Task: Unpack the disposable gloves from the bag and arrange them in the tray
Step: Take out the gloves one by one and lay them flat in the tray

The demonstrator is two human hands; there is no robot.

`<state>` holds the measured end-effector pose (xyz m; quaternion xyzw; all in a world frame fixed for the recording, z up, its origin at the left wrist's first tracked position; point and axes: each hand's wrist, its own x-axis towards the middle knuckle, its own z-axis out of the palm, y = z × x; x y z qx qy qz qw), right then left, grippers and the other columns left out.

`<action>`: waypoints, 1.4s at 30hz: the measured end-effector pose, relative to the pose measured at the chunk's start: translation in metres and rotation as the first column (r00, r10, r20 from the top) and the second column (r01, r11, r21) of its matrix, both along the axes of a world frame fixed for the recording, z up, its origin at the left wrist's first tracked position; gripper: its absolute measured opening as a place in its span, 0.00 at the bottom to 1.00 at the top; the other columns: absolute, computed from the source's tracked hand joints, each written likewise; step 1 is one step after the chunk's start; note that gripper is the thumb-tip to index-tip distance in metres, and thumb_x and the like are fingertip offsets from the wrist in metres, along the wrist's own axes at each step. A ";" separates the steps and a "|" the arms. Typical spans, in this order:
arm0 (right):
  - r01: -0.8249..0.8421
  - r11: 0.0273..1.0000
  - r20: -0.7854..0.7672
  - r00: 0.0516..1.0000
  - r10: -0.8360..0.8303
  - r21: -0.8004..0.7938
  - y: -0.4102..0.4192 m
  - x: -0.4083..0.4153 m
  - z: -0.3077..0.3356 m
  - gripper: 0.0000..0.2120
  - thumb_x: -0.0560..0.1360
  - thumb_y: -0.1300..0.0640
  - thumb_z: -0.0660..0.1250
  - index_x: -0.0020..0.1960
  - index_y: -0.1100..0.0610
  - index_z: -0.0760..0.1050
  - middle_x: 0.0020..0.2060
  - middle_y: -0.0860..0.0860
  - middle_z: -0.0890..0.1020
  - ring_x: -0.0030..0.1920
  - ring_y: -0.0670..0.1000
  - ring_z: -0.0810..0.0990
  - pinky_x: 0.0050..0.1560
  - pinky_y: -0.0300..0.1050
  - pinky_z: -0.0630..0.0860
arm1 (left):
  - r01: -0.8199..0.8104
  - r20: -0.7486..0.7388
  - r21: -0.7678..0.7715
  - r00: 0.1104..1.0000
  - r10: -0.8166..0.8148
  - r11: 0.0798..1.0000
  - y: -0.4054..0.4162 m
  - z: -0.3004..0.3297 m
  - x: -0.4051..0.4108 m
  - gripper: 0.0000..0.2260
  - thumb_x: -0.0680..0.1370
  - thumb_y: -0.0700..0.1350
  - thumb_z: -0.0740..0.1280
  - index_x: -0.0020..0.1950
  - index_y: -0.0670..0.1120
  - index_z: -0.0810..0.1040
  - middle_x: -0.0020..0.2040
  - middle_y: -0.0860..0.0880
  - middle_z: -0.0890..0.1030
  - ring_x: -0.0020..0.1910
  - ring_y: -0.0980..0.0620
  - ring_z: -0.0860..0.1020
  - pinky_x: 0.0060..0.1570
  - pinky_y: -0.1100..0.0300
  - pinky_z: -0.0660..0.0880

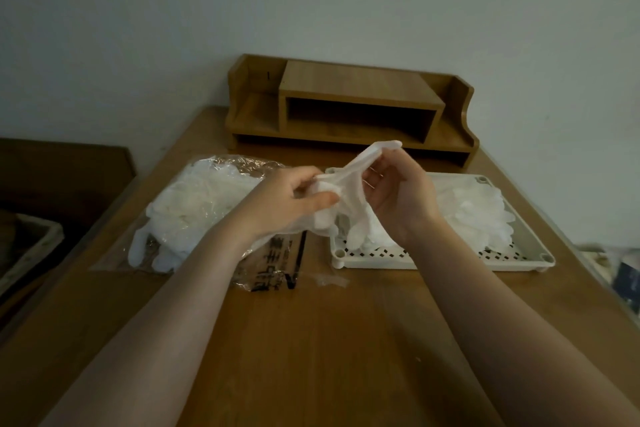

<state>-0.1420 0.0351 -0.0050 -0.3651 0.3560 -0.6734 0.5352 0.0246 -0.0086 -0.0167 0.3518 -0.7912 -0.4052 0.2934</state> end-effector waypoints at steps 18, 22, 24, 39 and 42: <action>0.031 0.942 -0.301 0.951 0.075 0.335 0.014 -0.023 -0.006 0.34 0.67 0.29 0.55 0.63 0.50 0.73 0.52 0.57 0.82 0.47 0.55 0.83 0.48 0.53 0.80 | 0.102 -0.459 0.426 0.881 0.118 0.899 0.010 0.006 -0.009 0.05 0.76 0.35 0.65 0.44 0.45 0.74 0.38 0.52 0.80 0.40 0.56 0.81 0.37 0.66 0.76; -0.071 0.984 -0.766 0.619 0.171 0.162 0.014 -0.031 -0.001 0.17 0.68 0.46 0.73 0.52 0.56 0.80 0.46 0.55 0.82 0.43 0.55 0.82 0.45 0.49 0.81 | 0.119 -0.489 0.442 0.863 0.128 0.889 0.010 0.005 -0.007 0.09 0.74 0.32 0.66 0.50 0.45 0.74 0.38 0.52 0.80 0.37 0.55 0.80 0.36 0.64 0.77; -0.111 0.988 -0.842 0.520 0.146 0.104 0.013 -0.036 -0.001 0.10 0.73 0.54 0.71 0.47 0.61 0.82 0.41 0.57 0.81 0.40 0.56 0.81 0.41 0.45 0.80 | 0.104 -0.456 0.441 0.881 0.124 0.891 0.009 0.005 -0.006 0.12 0.72 0.33 0.67 0.52 0.45 0.75 0.40 0.51 0.81 0.37 0.55 0.80 0.36 0.66 0.77; -0.356 0.935 -0.180 0.919 0.350 -0.002 0.019 -0.060 0.011 0.04 0.69 0.61 0.71 0.41 0.59 0.77 0.34 0.53 0.80 0.32 0.49 0.80 0.32 0.40 0.78 | 0.496 -0.600 0.400 0.777 -0.188 0.771 -0.001 -0.005 0.010 0.12 0.64 0.33 0.72 0.34 0.49 0.75 0.52 0.49 0.79 0.53 0.49 0.79 0.51 0.60 0.78; -0.319 0.948 -0.190 0.931 0.312 -0.009 0.024 -0.060 0.011 0.03 0.72 0.62 0.65 0.40 0.59 0.76 0.32 0.52 0.80 0.30 0.48 0.80 0.29 0.38 0.77 | 0.550 -0.657 0.461 0.739 -0.148 0.696 0.001 -0.003 0.009 0.17 0.61 0.36 0.76 0.46 0.48 0.80 0.53 0.47 0.80 0.53 0.47 0.80 0.49 0.58 0.79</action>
